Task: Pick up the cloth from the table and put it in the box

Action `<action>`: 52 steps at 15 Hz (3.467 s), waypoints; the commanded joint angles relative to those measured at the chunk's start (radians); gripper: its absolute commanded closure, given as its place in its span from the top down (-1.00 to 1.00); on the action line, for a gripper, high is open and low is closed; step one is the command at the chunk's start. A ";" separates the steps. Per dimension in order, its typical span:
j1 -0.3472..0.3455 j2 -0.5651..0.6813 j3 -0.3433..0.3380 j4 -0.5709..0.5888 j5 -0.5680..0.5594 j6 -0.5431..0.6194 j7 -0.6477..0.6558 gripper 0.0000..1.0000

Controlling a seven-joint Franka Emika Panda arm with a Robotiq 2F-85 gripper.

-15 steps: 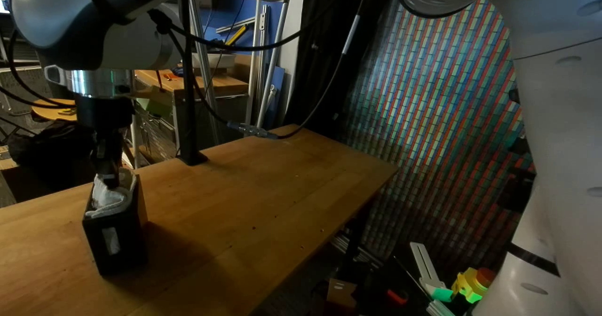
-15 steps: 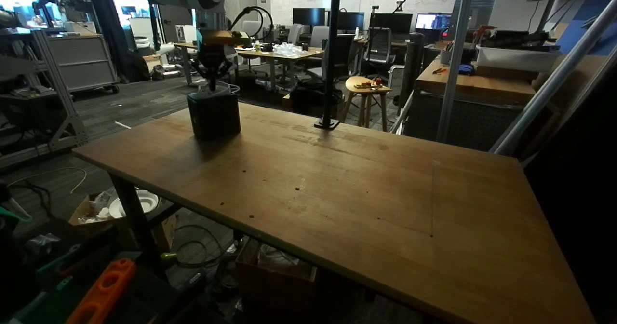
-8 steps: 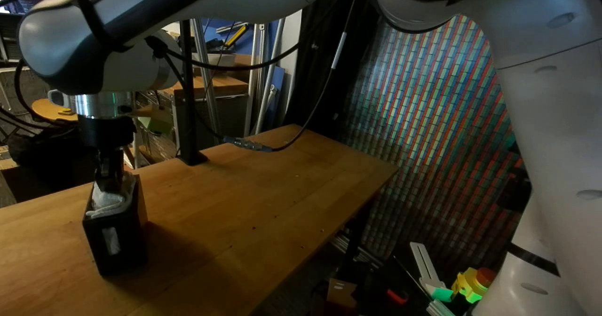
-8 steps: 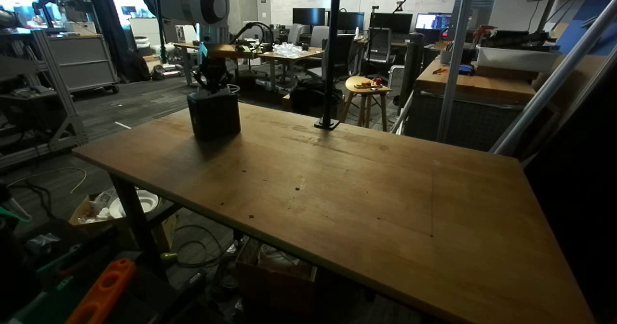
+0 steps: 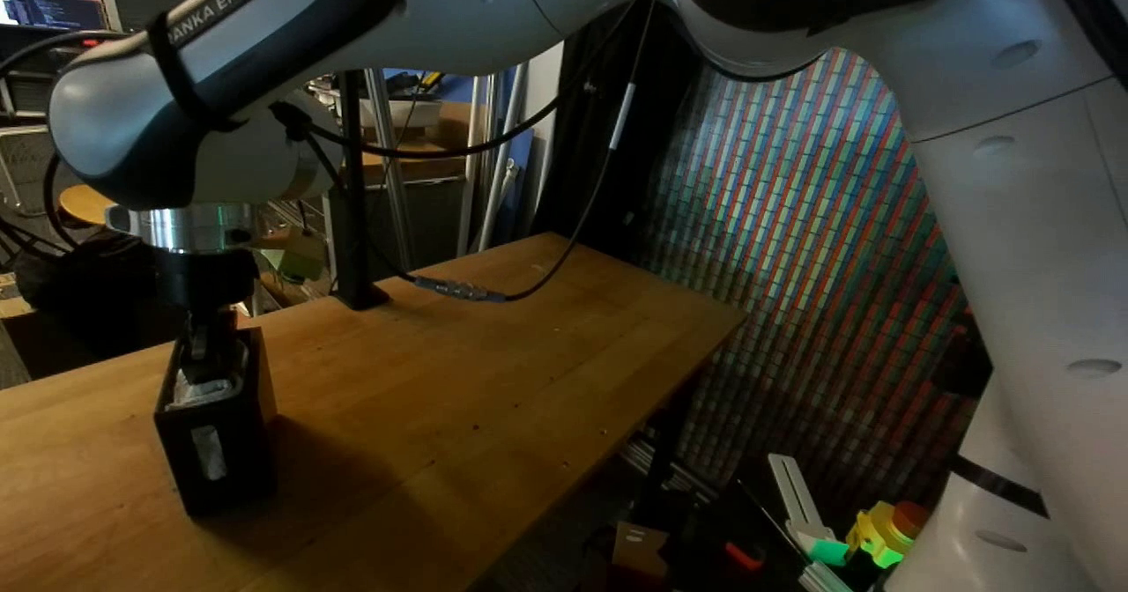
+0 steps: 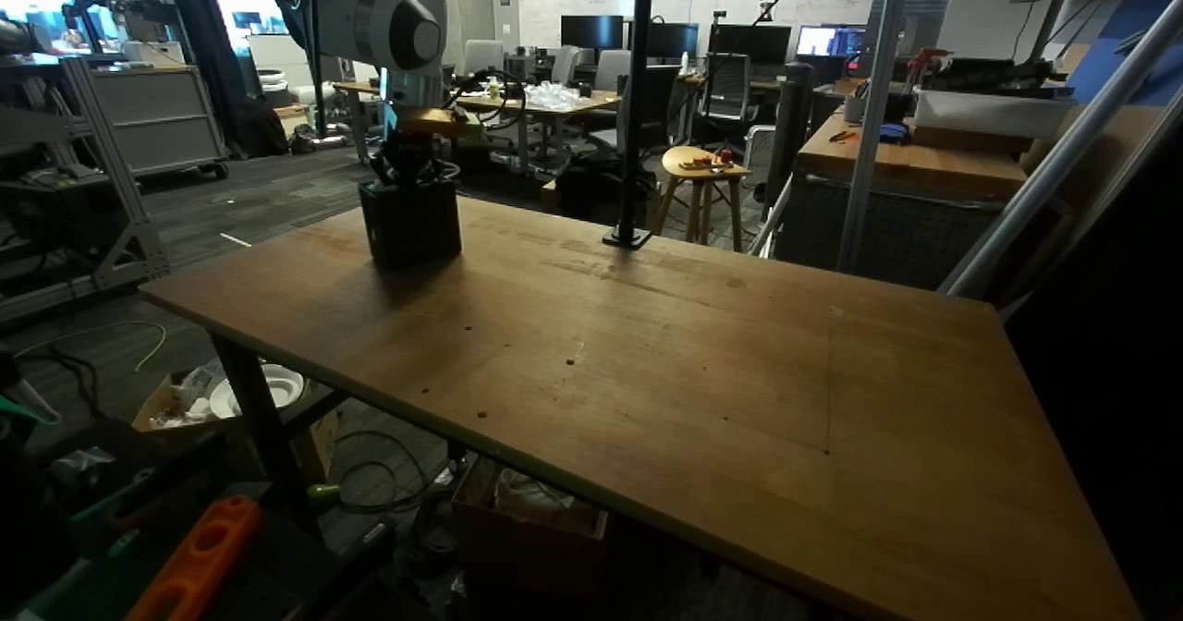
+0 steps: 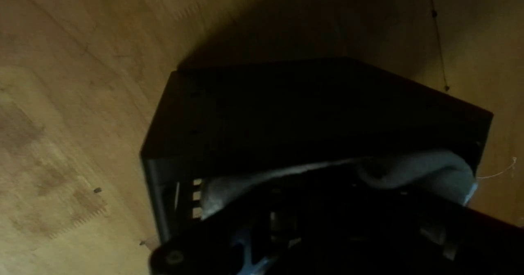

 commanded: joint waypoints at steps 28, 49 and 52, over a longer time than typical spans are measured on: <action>0.056 0.089 -0.011 0.112 -0.026 -0.132 0.276 -0.98; 0.077 -0.025 -0.043 0.078 -0.093 -0.107 0.437 -0.96; 0.069 -0.065 -0.056 0.061 -0.100 -0.095 0.453 -0.97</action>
